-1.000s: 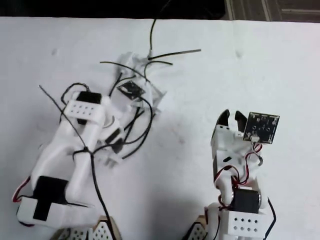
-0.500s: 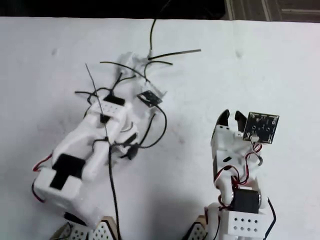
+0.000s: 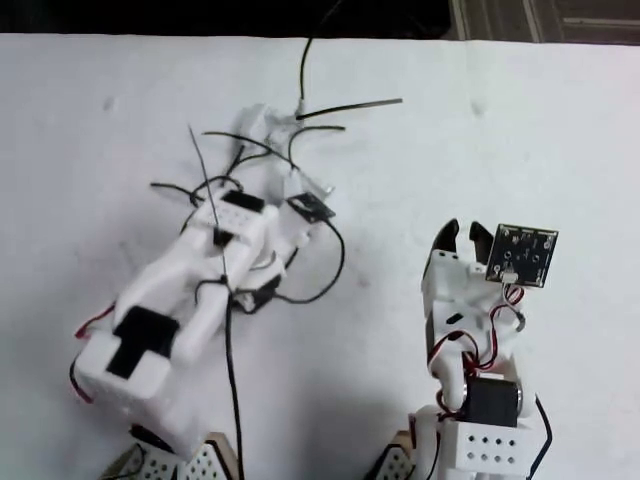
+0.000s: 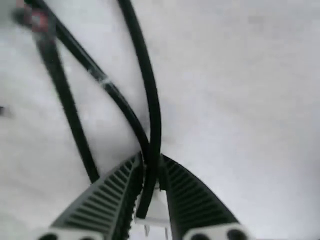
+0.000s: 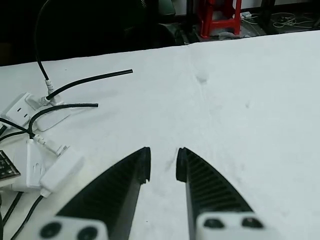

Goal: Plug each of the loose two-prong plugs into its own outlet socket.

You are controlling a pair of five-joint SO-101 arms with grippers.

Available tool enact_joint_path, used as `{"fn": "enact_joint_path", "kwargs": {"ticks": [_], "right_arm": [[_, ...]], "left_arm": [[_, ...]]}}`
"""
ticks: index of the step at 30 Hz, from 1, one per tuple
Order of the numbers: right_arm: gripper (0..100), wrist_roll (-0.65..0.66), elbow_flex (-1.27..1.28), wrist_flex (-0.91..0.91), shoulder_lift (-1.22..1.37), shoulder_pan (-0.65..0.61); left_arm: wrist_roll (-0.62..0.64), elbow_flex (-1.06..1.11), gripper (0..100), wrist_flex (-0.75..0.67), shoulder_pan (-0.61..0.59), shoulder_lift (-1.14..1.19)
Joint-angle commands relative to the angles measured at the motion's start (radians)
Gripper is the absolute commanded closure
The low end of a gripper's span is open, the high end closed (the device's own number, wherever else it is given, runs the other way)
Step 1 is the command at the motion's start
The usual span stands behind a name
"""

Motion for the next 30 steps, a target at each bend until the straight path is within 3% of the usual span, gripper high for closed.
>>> {"fn": "enact_joint_path", "kwargs": {"ticks": [1,8,14,18,22,30], "right_arm": [[90.7,0.014,-0.005,0.002,0.005,-0.005],[90.7,0.014,-0.005,0.002,0.005,-0.005],[90.7,0.014,-0.005,0.002,0.005,-0.005],[90.7,0.014,-0.005,0.002,0.005,-0.005],[90.7,0.014,-0.005,0.002,0.005,-0.004],[90.7,0.015,-0.009,0.015,0.005,-0.005]], "left_arm": [[0.011,0.107,98,0.017,0.056,-0.305],[0.048,0.215,98,0.008,0.071,-0.696],[0.173,0.244,97,-0.077,0.205,-0.739],[0.242,0.247,83,-0.118,0.289,-0.736],[0.384,0.233,71,-0.147,0.292,-0.743],[0.368,0.19,73,0.023,0.232,-0.947]]}}
